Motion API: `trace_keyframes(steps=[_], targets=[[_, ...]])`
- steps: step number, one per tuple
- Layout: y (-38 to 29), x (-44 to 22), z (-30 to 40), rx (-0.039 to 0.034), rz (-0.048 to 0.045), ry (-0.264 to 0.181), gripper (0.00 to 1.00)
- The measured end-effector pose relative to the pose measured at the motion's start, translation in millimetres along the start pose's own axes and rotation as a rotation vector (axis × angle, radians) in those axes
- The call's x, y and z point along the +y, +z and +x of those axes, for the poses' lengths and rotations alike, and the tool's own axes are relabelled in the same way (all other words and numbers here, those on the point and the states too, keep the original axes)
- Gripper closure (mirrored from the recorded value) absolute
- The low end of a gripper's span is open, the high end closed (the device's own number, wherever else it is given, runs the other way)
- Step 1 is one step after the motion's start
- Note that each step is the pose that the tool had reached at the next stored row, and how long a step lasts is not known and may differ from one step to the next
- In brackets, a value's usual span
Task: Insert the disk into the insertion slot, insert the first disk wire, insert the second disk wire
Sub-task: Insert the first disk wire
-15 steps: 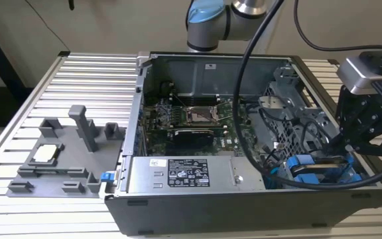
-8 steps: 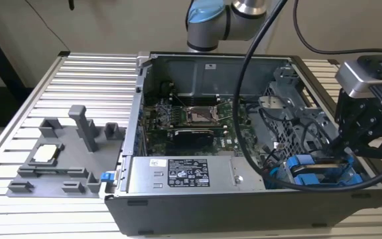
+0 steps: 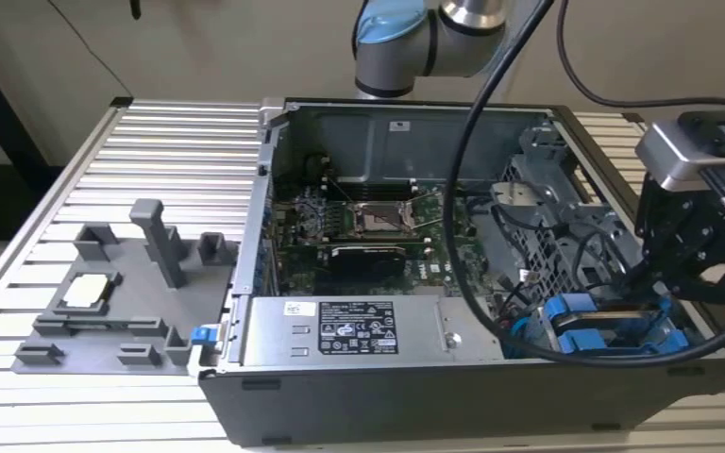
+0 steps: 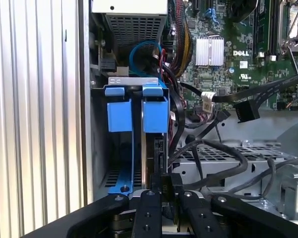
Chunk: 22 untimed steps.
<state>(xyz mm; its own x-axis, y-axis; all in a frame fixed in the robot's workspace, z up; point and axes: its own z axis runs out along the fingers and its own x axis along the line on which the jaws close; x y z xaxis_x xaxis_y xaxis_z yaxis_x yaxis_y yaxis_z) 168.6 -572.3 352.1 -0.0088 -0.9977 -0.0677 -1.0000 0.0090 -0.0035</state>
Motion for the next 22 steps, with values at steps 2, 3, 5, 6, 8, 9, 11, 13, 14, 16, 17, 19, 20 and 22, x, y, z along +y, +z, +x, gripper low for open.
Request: trace_keyframes(steps=[2, 3, 5, 6, 8, 9, 11, 13, 14, 16, 17, 19, 20, 22], targets=[[1.3, -0.2, 0.1, -0.0003, 0.0, 0.001, 0.81], [1.9, -0.2, 0.1, -0.0003, -0.0001, 0.001, 0.81], [3.6, -0.4, 0.3, -0.0004, -0.0002, 0.002, 0.81], [4.4, -0.4, 0.3, -0.0003, -0.0002, 0.003, 0.81], [6.3, -0.4, 0.4, -0.0001, -0.0001, 0.006, 0.81], [7.5, -0.4, 0.5, -0.0002, 0.0, 0.007, 0.81], [10.1, -0.4, 0.7, 0.0004, 0.0002, 0.011, 0.81], [12.8, -0.4, 0.9, 0.0014, 0.0005, 0.015, 0.81], [14.0, -0.5, 0.9, 0.0018, 0.0006, 0.017, 0.81], [16.6, -0.4, 1.1, 0.0026, 0.0009, 0.022, 0.81], [17.6, -0.4, 1.2, 0.0039, 0.0011, 0.025, 0.81], [19.8, -0.4, 1.4, 0.0056, 0.0013, 0.031, 0.81], [21.2, -0.4, 1.5, 0.0057, 0.0014, 0.033, 0.81], [23.6, -0.3, 1.6, 0.0073, 0.0017, 0.037, 0.81]])
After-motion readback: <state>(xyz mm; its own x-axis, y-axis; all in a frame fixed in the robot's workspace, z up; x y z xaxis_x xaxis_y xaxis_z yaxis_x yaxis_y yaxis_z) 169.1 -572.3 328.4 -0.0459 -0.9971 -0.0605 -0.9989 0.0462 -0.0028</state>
